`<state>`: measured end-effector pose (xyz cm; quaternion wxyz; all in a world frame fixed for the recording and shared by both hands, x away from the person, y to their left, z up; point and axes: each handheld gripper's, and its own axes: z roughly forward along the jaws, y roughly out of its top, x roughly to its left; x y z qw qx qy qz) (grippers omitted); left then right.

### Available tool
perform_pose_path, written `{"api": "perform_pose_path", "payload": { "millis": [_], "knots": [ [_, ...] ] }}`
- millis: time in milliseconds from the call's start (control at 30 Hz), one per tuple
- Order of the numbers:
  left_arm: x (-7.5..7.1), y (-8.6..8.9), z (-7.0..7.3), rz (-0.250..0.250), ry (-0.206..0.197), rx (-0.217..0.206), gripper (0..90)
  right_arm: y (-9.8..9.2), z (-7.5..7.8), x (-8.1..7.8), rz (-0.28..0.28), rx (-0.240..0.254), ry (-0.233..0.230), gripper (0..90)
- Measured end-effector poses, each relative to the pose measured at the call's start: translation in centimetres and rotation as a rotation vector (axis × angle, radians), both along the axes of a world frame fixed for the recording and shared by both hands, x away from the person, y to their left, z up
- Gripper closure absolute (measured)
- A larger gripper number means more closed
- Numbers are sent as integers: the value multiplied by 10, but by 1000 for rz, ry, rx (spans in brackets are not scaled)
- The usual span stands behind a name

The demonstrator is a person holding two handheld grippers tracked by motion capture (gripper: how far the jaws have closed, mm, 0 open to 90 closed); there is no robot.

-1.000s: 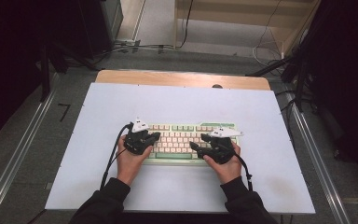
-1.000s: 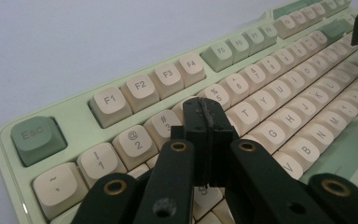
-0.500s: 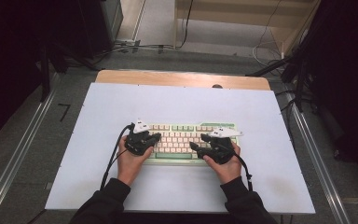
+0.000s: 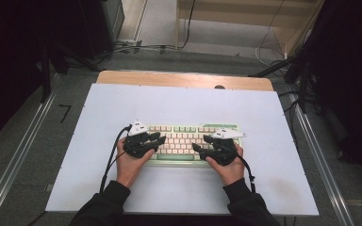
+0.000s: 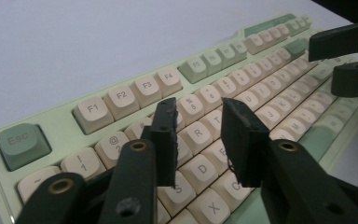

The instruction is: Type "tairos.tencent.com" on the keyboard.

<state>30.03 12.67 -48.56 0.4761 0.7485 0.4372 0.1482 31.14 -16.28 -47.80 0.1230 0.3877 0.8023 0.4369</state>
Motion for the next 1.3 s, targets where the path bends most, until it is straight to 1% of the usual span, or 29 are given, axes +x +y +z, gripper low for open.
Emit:
{"api": "perform_pose_path", "payload": {
  "millis": [67, 100, 200, 267, 367, 467, 600, 667, 700, 833, 967, 1033, 1133, 1300],
  "knots": [
    [-3, 2, 2, 12, -30, 2, 555, 0, 0, 0, 0, 0, 0, 400],
    [-5, 3, 3, 16, -41, 0, 537, 0, 0, 0, 0, 0, 0, 401],
    [-8, 6, 5, 33, -64, 9, 444, 0, 0, 0, -1, 1, 0, 404],
    [-9, 8, 5, 51, -68, 15, 403, 1, 0, 0, -1, 0, 1, 405],
    [-11, 9, 3, 68, -70, 38, 364, 1, 0, 0, 1, -2, 0, 405],
    [-11, 11, 3, 85, -70, 36, 338, 1, -1, 0, 2, -1, -1, 412],
    [-12, 11, 2, 95, -62, 42, 327, 3, -1, 0, 8, -5, -2, 440],
    [-14, 10, 2, 101, -63, 42, 328, 4, -1, -1, 18, -8, 4, 477],
    [-14, 9, 2, 102, -63, 42, 329, 5, -2, -1, 25, -9, 4, 505],
    [-16, 9, 2, 104, -59, 29, 330, 9, -2, -2, 58, -13, -1, 667],
    [-17, 11, 1, 110, -58, 35, 331, 14, -2, -2, 83, -6, 14, 823],
    [-18, 13, 1, 116, -58, 32, 331, 18, -3, -2, 99, -12, 14, 874],
    [-19, 15, 0, 123, -56, 33, 331, 24, -3, -2, 123, -15, 15, 876],
    [-22, 17, 1, 132, -59, 26, 335, 32, -5, -1, 145, -20, 15, 876]
  ]
}}
